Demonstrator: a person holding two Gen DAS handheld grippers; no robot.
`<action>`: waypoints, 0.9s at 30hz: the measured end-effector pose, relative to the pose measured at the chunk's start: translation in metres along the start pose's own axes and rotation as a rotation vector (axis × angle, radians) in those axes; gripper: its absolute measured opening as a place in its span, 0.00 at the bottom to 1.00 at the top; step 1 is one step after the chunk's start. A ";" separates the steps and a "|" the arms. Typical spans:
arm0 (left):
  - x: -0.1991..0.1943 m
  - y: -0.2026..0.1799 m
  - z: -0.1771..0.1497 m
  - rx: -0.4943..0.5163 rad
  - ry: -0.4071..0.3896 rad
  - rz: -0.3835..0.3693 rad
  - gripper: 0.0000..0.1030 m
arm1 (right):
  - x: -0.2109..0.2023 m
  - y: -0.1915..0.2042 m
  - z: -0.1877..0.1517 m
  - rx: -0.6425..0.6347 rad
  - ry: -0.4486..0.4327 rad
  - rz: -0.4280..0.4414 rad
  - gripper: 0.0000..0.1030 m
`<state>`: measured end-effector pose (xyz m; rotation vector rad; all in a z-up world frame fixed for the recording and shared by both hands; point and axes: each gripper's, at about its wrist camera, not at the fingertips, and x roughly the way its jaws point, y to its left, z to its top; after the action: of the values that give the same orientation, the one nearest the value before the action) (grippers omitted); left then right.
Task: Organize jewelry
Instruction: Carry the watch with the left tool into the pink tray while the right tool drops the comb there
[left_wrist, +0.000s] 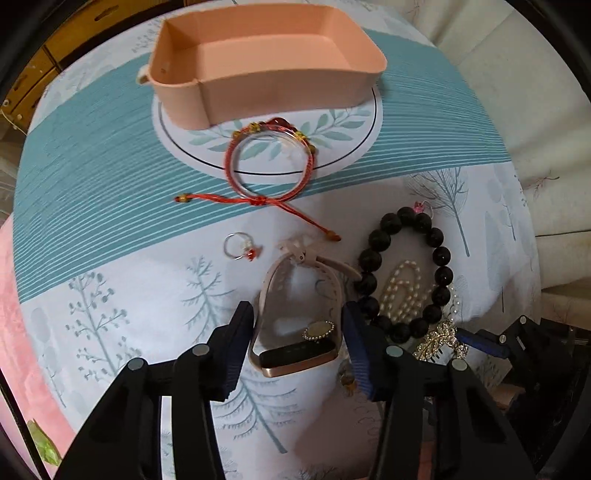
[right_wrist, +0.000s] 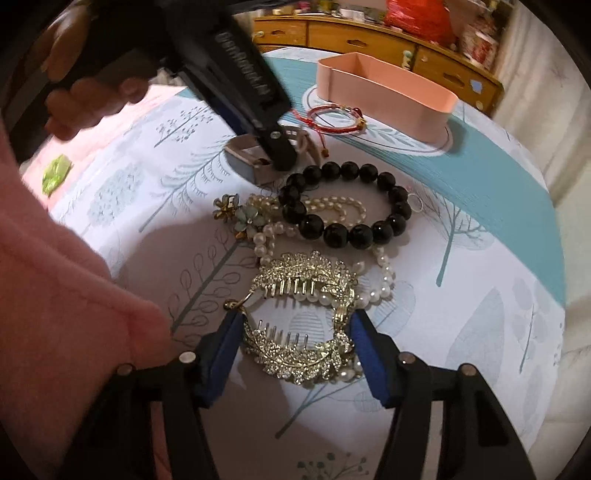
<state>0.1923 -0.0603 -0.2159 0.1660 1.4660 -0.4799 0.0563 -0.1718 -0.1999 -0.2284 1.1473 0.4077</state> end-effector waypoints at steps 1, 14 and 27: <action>-0.004 0.002 -0.002 -0.005 -0.018 0.006 0.46 | -0.001 0.000 0.000 0.032 -0.003 0.009 0.59; -0.092 0.025 -0.021 -0.025 -0.127 0.003 0.47 | -0.052 -0.022 0.021 0.268 -0.167 0.047 0.58; -0.175 0.024 0.032 -0.030 -0.335 -0.020 0.48 | -0.091 -0.062 0.104 0.337 -0.407 0.089 0.58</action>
<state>0.2257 -0.0148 -0.0451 0.0435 1.1474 -0.4764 0.1380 -0.2059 -0.0772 0.1947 0.8093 0.3142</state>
